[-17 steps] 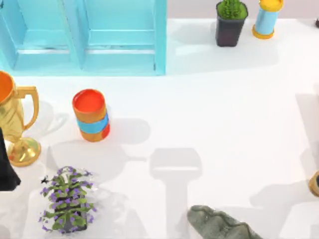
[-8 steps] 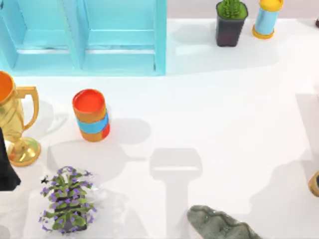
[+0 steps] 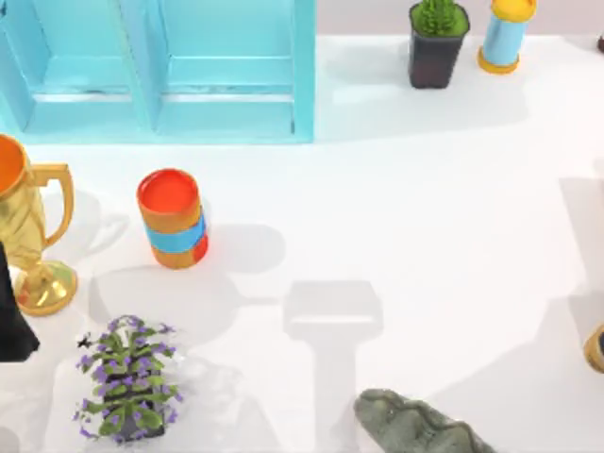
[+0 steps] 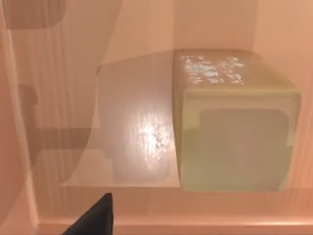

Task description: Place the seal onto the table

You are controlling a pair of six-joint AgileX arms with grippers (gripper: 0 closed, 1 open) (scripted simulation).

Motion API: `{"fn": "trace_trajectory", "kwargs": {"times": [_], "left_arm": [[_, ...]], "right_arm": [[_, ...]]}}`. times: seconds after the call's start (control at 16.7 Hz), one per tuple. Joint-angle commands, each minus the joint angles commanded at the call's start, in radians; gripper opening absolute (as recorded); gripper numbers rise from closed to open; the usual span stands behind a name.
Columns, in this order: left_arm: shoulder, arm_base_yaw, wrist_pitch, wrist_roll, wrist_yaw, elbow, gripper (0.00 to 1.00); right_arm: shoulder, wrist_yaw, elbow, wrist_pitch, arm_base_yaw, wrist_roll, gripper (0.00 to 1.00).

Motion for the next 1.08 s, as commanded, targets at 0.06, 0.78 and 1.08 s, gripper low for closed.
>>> {"fn": "trace_trajectory", "kwargs": {"times": [0.06,0.78,1.08], "left_arm": [[0.0,0.0,0.0,0.0,0.0,0.0,1.0],[0.0,0.0,0.0,0.0,0.0,0.0,1.0],[0.0,0.0,0.0,0.0,0.0,0.0,1.0]], "right_arm": [[0.001,0.0,-0.003,0.003,0.0,0.0,1.0],[0.11,0.0,-0.286,0.393,-0.001,0.004,1.0],[0.11,0.0,-0.286,0.393,-0.001,0.004,0.85]]}}
